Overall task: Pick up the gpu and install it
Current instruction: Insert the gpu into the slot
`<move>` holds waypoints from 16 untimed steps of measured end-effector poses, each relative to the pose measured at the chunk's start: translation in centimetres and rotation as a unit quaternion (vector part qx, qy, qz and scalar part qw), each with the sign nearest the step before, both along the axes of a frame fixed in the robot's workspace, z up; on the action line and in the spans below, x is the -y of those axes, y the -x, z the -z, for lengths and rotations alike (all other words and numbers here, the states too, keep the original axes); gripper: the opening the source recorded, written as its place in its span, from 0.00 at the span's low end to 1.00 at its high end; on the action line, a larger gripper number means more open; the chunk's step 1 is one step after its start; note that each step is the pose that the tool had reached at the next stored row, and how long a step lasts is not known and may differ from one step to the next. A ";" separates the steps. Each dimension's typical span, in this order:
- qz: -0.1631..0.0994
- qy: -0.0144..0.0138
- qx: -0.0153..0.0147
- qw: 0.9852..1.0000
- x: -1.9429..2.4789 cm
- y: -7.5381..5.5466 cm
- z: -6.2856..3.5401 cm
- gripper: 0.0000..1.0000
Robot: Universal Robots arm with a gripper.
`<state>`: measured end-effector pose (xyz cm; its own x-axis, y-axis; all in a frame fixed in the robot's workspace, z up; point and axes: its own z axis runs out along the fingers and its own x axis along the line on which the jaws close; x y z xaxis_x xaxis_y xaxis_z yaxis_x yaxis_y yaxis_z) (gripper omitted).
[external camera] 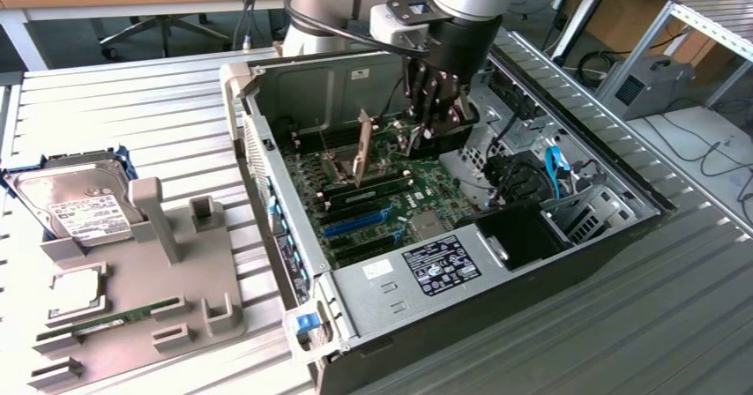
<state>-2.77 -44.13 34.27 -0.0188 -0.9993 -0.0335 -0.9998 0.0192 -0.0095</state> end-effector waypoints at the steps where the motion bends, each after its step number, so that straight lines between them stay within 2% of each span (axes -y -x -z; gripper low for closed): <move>1: 0.000 0.000 0.000 1.000 0.04 0.0 0.02 0.27; 16: 0.000 0.000 0.000 1.000 0.38 0.0 0.28 0.27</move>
